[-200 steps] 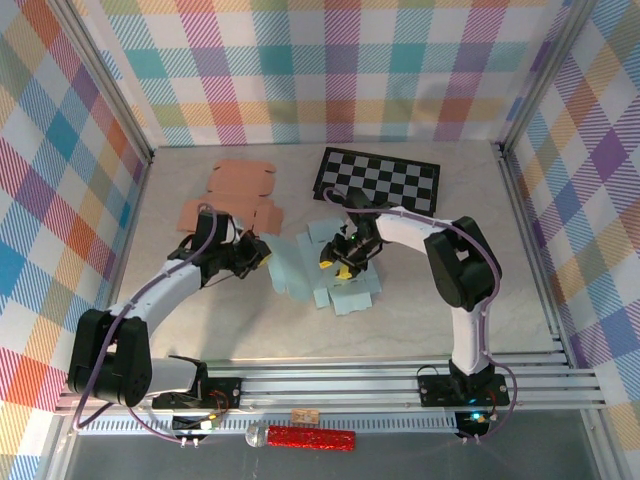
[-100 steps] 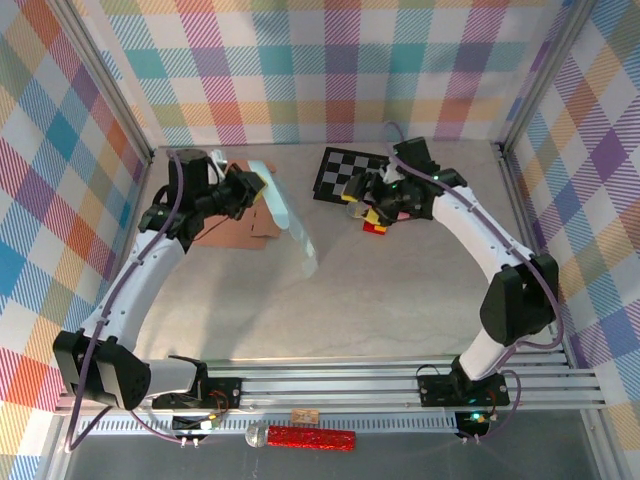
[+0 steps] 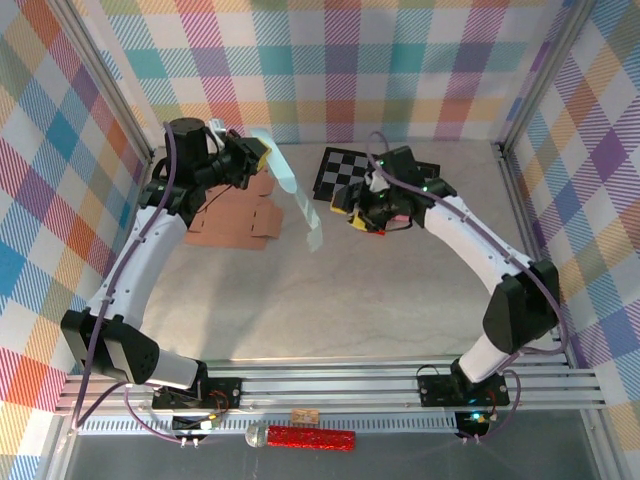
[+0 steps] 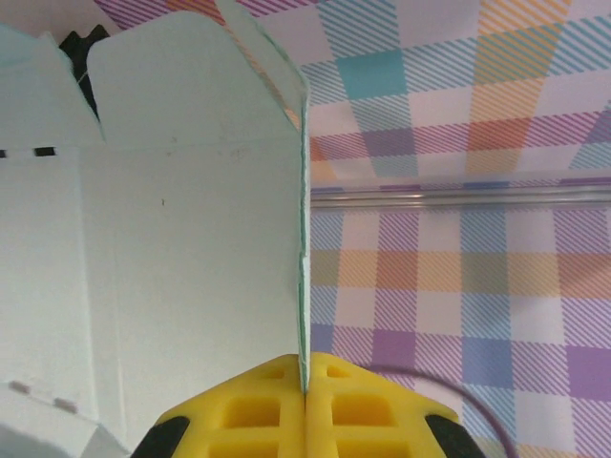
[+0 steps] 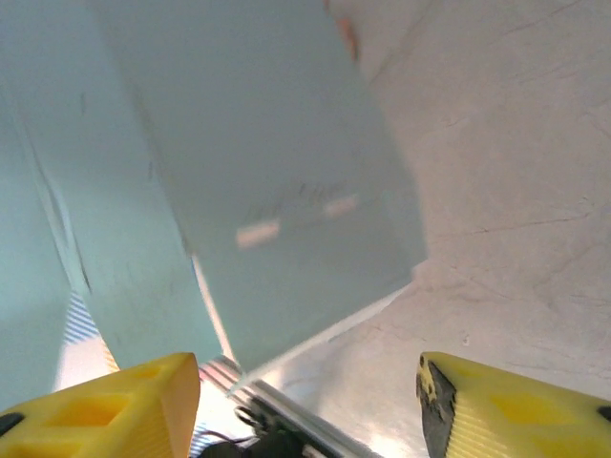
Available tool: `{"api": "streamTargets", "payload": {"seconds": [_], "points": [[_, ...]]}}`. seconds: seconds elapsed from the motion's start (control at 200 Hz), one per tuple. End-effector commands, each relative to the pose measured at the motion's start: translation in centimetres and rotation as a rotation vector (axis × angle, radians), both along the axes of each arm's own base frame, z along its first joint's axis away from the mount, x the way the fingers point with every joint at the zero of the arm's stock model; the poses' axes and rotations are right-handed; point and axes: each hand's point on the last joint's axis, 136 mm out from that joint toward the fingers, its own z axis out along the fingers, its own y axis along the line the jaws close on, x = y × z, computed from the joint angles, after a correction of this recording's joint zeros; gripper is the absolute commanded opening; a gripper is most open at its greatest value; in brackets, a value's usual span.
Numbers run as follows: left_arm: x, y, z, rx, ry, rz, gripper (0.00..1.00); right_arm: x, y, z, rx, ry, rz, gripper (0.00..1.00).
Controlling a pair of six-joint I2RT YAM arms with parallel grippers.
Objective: Fold the paper box
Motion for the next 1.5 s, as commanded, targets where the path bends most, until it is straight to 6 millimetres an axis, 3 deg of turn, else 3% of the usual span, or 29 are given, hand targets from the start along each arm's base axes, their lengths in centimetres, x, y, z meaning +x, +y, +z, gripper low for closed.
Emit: {"api": "streamTargets", "payload": {"seconds": [0.0,0.12,0.195,0.52,0.67,0.875,1.095,1.215,1.44,1.495], "points": [[0.2,-0.9,2.8,-0.088,-0.037,-0.013,0.0,-1.1,0.1,1.8,-0.075,-0.241,0.048,0.62],[0.6,-1.1,3.2,-0.098,-0.044,-0.015,0.0,-1.9,-0.3,1.7,-0.134,-0.388,0.055,0.66],[0.6,-1.3,3.3,-0.099,-0.043,-0.021,0.0,-2.1,0.0,2.6,-0.155,-0.477,0.081,0.69],[0.6,-1.6,2.9,-0.08,-0.013,-0.011,0.0,-2.4,4.8,7.8,-0.302,-1.0,0.252,0.75],[0.3,-1.6,1.8,-0.049,0.031,0.003,0.0,-2.1,6.5,9.5,-0.384,-1.085,0.26,0.76],[0.1,-1.9,1.7,-0.044,0.034,0.003,0.0,0.7,6.6,10.1,-0.53,-1.084,0.17,0.73],[0.1,-2.0,1.7,-0.035,0.039,0.007,0.0,3.0,6.4,10.4,-0.679,-1.05,0.13,0.57],[0.1,-2.2,1.6,-0.034,0.04,0.002,0.0,3.2,6.3,10.1,-0.692,-1.043,0.123,0.42],[0.3,-2.5,1.7,-0.039,0.038,-0.012,0.0,3.5,5.9,10.6,-0.71,-1.018,0.088,0.02],[0.4,-2.7,1.9,-0.042,0.033,-0.021,0.0,3.6,5.5,11.3,-0.703,-1.015,0.061,0.0]]}}
